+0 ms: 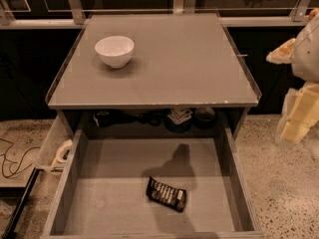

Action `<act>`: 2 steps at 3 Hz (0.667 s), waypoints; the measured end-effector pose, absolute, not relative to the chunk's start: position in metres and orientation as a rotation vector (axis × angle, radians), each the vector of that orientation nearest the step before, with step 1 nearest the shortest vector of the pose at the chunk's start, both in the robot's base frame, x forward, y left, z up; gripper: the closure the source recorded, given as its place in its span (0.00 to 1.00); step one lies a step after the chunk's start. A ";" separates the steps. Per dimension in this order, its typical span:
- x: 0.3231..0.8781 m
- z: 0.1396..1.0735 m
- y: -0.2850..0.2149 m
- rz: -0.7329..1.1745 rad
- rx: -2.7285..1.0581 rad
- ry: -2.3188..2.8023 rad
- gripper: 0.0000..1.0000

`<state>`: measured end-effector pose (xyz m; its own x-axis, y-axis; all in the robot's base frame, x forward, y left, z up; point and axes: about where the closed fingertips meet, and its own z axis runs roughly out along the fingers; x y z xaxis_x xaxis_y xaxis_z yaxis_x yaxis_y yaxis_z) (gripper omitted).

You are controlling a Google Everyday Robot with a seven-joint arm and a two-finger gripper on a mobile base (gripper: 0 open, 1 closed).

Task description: Pick rxbar chocolate from top drawer and place on counter

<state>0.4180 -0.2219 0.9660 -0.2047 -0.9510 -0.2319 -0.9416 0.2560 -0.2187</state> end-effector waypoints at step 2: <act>0.358 0.893 -0.234 0.121 -1.748 2.141 0.00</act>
Offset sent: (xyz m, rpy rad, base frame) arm -0.0928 -0.0206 -0.1284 0.1917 0.0431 0.0819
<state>0.3578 -0.2337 0.8928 -0.1597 -0.9277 -0.3373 -0.9599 0.2258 -0.1664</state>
